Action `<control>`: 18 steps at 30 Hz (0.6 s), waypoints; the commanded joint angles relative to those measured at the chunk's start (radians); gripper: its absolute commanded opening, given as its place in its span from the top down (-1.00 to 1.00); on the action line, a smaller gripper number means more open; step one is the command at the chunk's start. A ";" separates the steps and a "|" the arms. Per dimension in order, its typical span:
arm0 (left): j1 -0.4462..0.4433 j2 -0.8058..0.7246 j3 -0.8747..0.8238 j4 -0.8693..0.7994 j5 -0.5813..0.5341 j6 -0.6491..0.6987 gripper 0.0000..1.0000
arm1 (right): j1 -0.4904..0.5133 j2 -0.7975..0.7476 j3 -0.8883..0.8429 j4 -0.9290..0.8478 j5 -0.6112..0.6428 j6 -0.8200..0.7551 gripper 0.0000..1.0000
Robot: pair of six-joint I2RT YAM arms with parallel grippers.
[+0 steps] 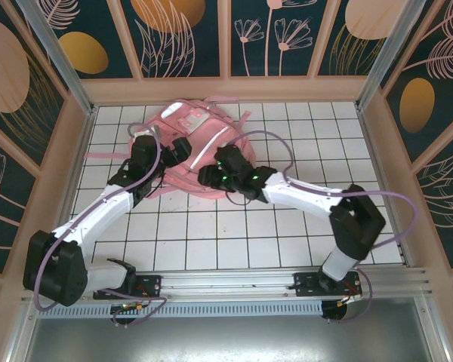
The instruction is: Pack the student bag
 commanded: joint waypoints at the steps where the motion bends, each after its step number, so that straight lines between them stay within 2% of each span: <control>1: 0.037 0.001 -0.064 0.066 -0.019 -0.052 -0.92 | 0.046 0.069 0.076 0.056 0.069 0.094 0.13; 6: 0.130 0.024 -0.175 0.169 0.037 -0.129 -0.86 | 0.078 0.161 0.129 0.101 0.191 0.166 0.23; 12: 0.151 0.108 -0.214 0.317 0.053 -0.178 -0.65 | 0.082 0.271 0.187 0.109 0.299 0.232 0.27; 14: 0.151 0.155 -0.208 0.357 0.058 -0.180 -0.43 | 0.081 0.294 0.203 0.120 0.326 0.230 0.27; 16: 0.152 0.199 -0.210 0.402 0.055 -0.172 -0.07 | 0.080 0.317 0.227 0.120 0.345 0.229 0.27; 18: 0.152 0.236 -0.221 0.451 0.058 -0.154 0.40 | 0.076 0.348 0.267 0.104 0.354 0.230 0.27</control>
